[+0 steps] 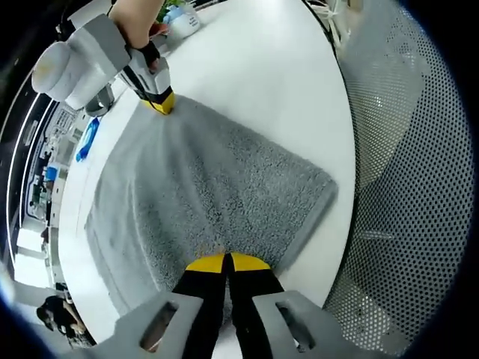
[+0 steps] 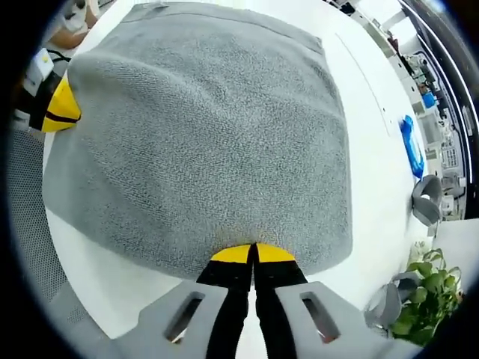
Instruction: Fold the towel on the table until its edges align and the towel forms a compact rectangular stack.
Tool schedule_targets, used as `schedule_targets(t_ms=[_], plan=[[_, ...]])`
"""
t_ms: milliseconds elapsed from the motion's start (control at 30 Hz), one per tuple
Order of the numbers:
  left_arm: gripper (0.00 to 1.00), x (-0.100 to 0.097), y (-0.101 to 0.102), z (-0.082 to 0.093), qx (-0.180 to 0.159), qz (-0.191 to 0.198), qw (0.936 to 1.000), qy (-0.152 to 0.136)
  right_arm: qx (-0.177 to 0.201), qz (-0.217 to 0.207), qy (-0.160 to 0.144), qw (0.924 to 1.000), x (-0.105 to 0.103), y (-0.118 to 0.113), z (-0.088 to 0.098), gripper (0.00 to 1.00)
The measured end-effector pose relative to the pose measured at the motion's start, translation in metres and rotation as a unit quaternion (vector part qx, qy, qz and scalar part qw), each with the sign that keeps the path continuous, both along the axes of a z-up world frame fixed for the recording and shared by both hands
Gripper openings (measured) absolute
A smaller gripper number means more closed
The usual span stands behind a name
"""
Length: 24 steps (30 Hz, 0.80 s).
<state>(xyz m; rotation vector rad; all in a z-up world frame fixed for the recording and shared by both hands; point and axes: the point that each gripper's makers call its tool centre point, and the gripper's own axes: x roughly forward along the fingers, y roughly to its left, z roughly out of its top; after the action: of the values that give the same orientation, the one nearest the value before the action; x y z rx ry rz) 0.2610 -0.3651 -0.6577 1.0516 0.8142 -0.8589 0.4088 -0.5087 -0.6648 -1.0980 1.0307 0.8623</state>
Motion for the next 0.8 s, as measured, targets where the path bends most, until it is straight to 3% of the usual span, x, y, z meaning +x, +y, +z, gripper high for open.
schedule_targets(t_ms=[500, 667, 800], plan=[[0.01, 0.008, 0.011, 0.000, -0.026, 0.051, 0.9983, 0.012, 0.083, -0.030, 0.020, 0.9959, -0.011, -0.006, 0.001, 0.00], [0.01, 0.010, 0.014, 0.000, -0.032, 0.056, 0.9979, 0.012, 0.132, -0.052, 0.009, 0.9899, -0.017, -0.009, 0.002, 0.00], [0.01, 0.010, 0.015, 0.000, -0.037, 0.053, 0.9978, 0.013, 0.143, -0.051, -0.006, 0.9883, -0.025, -0.012, 0.002, 0.00]])
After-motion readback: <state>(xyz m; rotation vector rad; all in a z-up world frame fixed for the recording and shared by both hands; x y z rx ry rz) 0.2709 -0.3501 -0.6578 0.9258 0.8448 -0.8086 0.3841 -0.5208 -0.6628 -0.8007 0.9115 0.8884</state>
